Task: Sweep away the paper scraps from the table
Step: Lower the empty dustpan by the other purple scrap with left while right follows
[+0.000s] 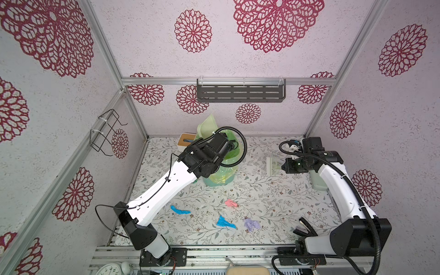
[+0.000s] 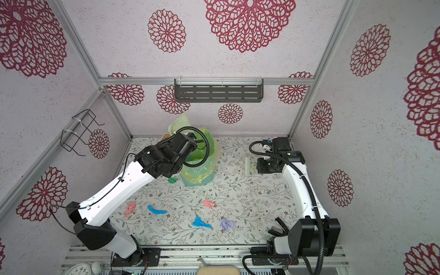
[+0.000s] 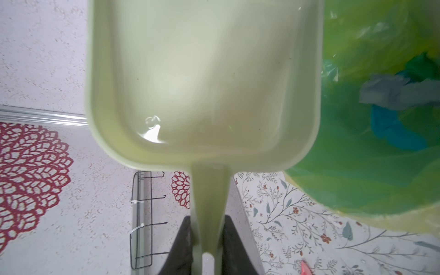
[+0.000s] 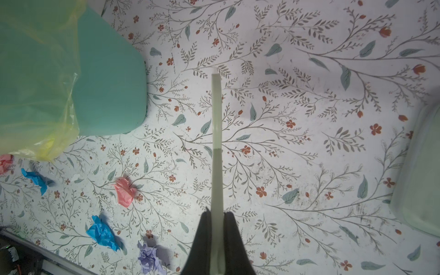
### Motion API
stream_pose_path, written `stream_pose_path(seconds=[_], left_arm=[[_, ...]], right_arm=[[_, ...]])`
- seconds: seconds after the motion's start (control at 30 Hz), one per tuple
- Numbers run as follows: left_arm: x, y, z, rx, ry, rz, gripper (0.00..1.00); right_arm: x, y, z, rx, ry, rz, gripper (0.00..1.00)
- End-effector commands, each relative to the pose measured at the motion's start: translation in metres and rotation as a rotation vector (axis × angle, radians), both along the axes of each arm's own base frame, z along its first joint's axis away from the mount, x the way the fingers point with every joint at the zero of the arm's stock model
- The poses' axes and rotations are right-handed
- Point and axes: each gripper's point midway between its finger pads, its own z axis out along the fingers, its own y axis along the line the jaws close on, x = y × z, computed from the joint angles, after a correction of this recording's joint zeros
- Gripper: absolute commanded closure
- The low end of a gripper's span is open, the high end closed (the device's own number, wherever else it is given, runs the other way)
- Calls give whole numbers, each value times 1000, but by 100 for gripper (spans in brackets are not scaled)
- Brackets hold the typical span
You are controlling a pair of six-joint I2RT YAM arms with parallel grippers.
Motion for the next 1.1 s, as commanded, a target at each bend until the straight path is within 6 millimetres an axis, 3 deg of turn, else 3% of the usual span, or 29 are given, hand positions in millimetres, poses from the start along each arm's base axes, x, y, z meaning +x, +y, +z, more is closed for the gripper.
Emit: stream_pose_path(seconds=[0.0,0.2,0.37,0.5,0.8,1.07], left_arm=[[-10,-8,15,-151,-10,-47,91],[-28,-31,24,-336,20,-140,91],[-47,-44,16,-504,96,-194,91],[-61,-63,1,-639,176,-252,91],[-76,-93,-28,-762,310,-308,91],[-88,-94,-48,-764,389,-297,90]], right_arm=[[-18,9,9,41,-2,14,100],[-48,42,3,90,53,108,100],[-99,91,2,157,140,269,100],[-137,112,8,210,196,353,100],[-196,128,-8,149,326,445,100],[-220,125,-38,24,404,472,100]])
